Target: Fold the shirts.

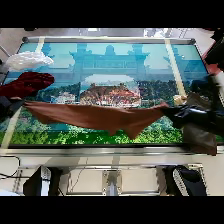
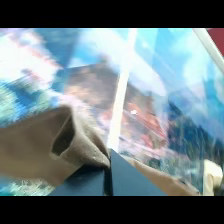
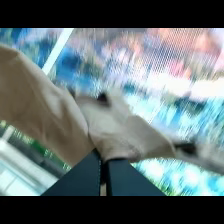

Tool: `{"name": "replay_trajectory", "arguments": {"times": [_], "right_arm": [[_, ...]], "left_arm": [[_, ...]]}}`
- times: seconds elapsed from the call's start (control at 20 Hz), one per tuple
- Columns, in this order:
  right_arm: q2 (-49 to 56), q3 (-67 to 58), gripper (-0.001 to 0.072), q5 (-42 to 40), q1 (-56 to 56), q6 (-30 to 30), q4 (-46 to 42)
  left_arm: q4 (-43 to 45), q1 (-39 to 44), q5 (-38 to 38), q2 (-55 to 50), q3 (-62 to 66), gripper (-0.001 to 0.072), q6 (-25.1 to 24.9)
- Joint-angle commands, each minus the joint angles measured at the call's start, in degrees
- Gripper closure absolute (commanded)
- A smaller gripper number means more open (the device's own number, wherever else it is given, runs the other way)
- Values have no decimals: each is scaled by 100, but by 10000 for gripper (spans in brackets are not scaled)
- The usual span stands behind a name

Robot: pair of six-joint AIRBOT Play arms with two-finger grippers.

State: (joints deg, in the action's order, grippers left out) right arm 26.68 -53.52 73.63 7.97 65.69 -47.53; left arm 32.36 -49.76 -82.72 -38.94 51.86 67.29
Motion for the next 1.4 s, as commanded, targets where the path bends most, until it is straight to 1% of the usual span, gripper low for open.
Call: {"name": "replay_trajectory", "arguments": {"times": [0.0,0.1,0.2,0.25,0.35,0.45,0.55,0.65,0.7,0.8,0.9,0.95,1.0,1.05,1.1,1.15,1.2,1.25,1.35], "right_arm": [[-841,-1333,695,-352,2,461,-533],[-706,-1937,695,-481,2,466,-573],[-354,-2157,696,-404,2,479,-850],[-74,-2135,697,-341,2,485,-1067],[667,-1965,697,-256,2,476,-1222],[1598,-1635,697,-481,2,269,-1276],[2597,-1362,696,-1032,0,46,-1252],[3617,-1346,696,-1886,2,20,-1244],[4083,-1349,697,-2411,0,20,-1121],[4975,-1351,695,-3327,-20,17,-494],[5746,-1351,693,-4022,-149,20,-11],[6072,-1353,656,-4356,-227,22,201],[6310,-1353,455,-4631,-293,22,426],[6452,-1381,262,-4798,-343,20,557],[6509,-1458,247,-4811,-358,20,553],[6478,-1565,248,-4756,-345,20,533],[6378,-1738,253,-4568,-295,17,494],[6234,-1930,257,-4280,-205,17,234],[5818,-2293,259,-3386,149,85,-566]], "left_arm": [[-155,326,-573,339,1628,698,151],[175,448,-514,212,2763,700,153],[1049,658,-501,-57,3464,701,402],[1438,835,-501,-225,3495,702,590],[2192,1344,-490,-721,3340,702,651],[3156,2017,-323,-1462,3110,701,942],[4019,2647,127,-2400,3025,700,984],[4673,3060,1377,-3453,3051,701,1325],[4704,3180,1895,-3954,3119,701,1471],[4485,3381,2277,-4848,3368,699,1547],[3945,3598,2756,-5539,3467,694,1545],[3617,3692,3108,-5796,3467,617,1543],[3351,3759,3442,-5956,3467,403,1543],[3101,3794,3840,-6039,3467,144,1545],[2826,3792,4183,-6028,3475,111,1545],[2647,3740,4286,-5963,3552,111,1545],[2601,3637,4234,-5847,3665,111,1545],[2610,3460,4000,-5626,3755,111,1545],[2782,2975,3163,-5027,3742,112,1508]]}}
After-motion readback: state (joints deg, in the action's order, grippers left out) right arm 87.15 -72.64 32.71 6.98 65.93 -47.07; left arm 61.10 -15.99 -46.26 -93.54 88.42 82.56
